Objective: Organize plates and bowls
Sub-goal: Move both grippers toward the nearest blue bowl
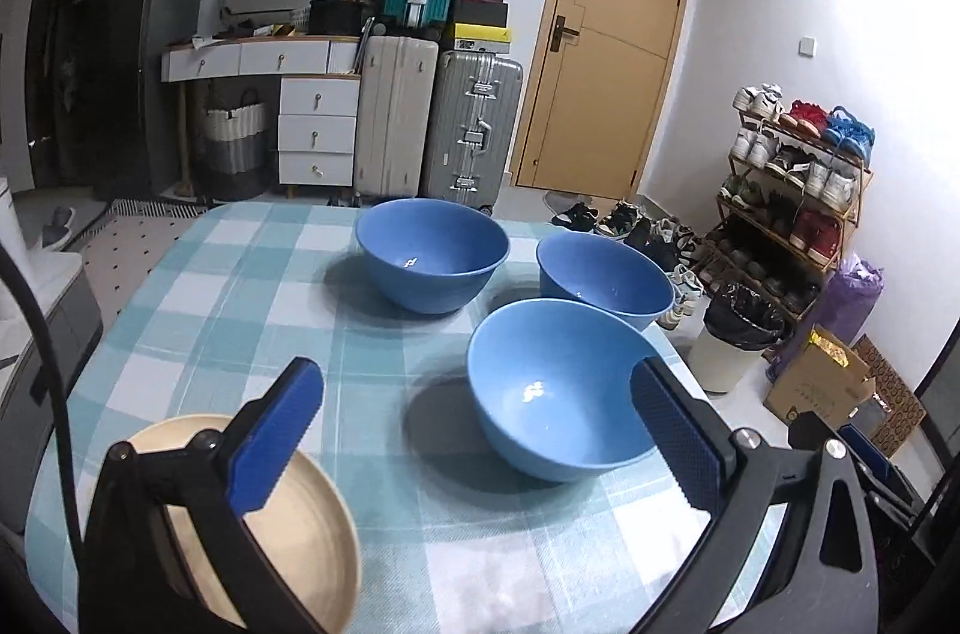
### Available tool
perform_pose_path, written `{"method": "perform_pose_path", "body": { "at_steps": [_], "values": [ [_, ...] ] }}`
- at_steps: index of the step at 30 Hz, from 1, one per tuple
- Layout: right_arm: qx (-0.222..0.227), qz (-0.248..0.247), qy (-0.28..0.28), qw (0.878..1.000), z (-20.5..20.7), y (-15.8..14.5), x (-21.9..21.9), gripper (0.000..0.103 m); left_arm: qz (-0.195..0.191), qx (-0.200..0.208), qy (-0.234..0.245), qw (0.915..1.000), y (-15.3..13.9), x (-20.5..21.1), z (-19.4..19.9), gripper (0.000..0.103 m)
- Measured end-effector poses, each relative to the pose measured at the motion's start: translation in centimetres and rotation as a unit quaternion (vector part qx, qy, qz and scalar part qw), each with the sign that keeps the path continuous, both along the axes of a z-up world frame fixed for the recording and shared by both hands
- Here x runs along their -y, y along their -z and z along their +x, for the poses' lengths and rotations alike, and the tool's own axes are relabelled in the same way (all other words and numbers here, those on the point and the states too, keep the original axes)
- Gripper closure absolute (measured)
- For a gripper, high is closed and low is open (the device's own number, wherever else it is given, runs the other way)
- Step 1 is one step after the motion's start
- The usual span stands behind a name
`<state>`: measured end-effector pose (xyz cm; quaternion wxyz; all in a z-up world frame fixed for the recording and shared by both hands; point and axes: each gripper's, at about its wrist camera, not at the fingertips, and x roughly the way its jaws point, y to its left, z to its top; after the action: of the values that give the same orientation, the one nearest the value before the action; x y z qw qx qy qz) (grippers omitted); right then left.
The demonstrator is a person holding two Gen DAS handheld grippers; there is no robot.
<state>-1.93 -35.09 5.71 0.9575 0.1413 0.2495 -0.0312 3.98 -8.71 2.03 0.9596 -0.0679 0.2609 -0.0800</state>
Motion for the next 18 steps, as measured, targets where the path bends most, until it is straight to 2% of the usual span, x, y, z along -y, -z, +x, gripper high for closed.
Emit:
{"method": "perform_pose_path", "body": {
  "at_steps": [3,8,12,15,18],
  "values": [
    [-0.005,-0.013,-0.001,1.000,1.3,0.1,-0.1,0.001,-0.018,-0.018,0.006,0.9997,0.5,0.4,0.8,0.000],
    [-0.019,-0.025,-0.009,0.999,3.0,0.8,-0.2,0.001,-0.010,-0.014,-0.005,0.9998,1.2,0.3,1.4,0.001],
    [-0.009,-0.049,-0.032,0.998,3.8,0.9,-1.2,0.001,0.008,-0.017,-0.012,0.9997,1.9,0.2,2.3,0.001],
    [-0.004,-0.079,-0.044,0.996,4.3,1.0,-2.3,0.001,-0.018,-0.034,-0.016,0.9991,2.4,-0.7,2.3,0.001],
    [-0.009,-0.062,-0.047,0.997,4.7,1.3,-2.2,0.001,-0.019,-0.035,-0.012,0.9991,2.6,-0.8,1.9,0.001]
  ]
}}
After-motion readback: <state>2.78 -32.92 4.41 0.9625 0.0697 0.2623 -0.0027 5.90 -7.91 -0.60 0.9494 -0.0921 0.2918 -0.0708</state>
